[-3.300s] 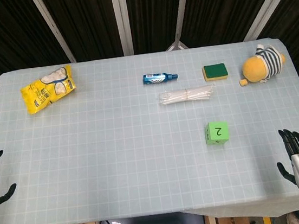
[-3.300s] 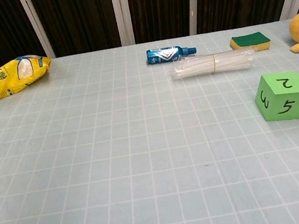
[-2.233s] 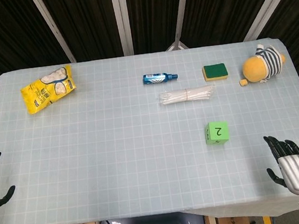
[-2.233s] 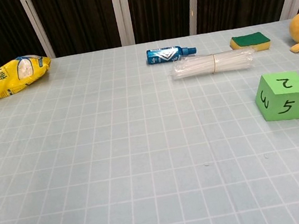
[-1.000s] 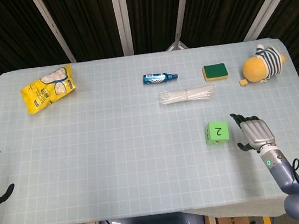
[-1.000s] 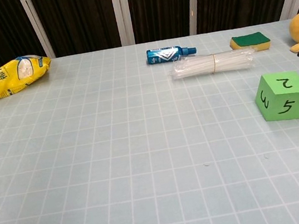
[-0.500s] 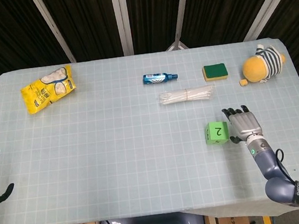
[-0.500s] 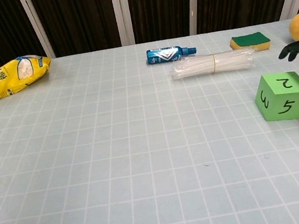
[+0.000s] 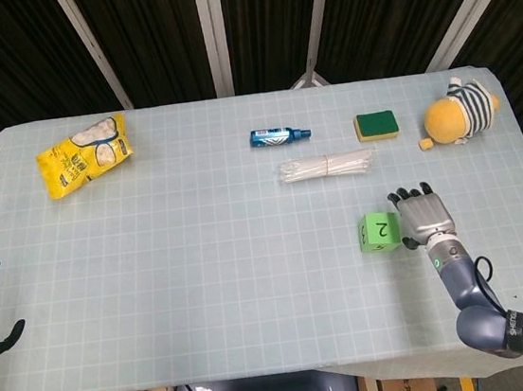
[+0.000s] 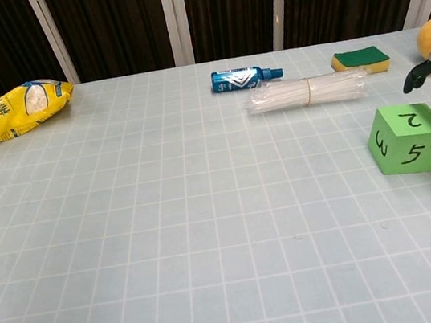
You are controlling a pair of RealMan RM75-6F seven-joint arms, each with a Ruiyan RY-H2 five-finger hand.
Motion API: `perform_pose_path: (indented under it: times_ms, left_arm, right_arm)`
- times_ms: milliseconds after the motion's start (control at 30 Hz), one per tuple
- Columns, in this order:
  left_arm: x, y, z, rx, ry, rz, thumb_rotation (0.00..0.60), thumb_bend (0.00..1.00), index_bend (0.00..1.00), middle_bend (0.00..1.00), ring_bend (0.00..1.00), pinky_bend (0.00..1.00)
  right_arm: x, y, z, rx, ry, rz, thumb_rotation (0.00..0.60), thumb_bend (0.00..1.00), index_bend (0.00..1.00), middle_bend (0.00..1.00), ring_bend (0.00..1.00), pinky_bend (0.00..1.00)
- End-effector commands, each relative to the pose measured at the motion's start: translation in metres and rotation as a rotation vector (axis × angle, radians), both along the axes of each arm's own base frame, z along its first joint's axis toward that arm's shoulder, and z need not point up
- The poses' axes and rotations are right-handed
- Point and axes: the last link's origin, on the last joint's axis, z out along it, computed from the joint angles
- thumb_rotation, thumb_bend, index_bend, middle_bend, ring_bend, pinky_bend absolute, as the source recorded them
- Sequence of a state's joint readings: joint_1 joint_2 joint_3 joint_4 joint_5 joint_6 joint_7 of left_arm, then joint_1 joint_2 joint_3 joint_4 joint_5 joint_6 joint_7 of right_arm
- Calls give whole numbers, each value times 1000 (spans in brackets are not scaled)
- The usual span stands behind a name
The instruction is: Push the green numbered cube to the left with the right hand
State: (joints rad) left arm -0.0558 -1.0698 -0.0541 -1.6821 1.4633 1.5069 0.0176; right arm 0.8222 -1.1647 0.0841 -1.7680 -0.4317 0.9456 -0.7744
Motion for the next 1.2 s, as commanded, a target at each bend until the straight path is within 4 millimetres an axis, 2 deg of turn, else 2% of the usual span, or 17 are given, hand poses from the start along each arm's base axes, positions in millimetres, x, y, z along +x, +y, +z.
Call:
perform_pose_path:
  times_ms: [33,200,1200]
  left_arm:
    - [0,0,0,-2,1,0,600,337,35,0,0,0]
    - [0,0,0,1,2,1,600,337,35,0,0,0]
    - [1,0,-3,-4,13,2,600,337,35,0,0,0]
  right_arm:
    - [0,1,-1,8,6,-4,600,329,187,135,142,24]
    - [-2,1,0,11,13,-14,600,329,225,135,136,24]
    - [-11,16,5,60,-22,-43,600,329,229,134,124,24]
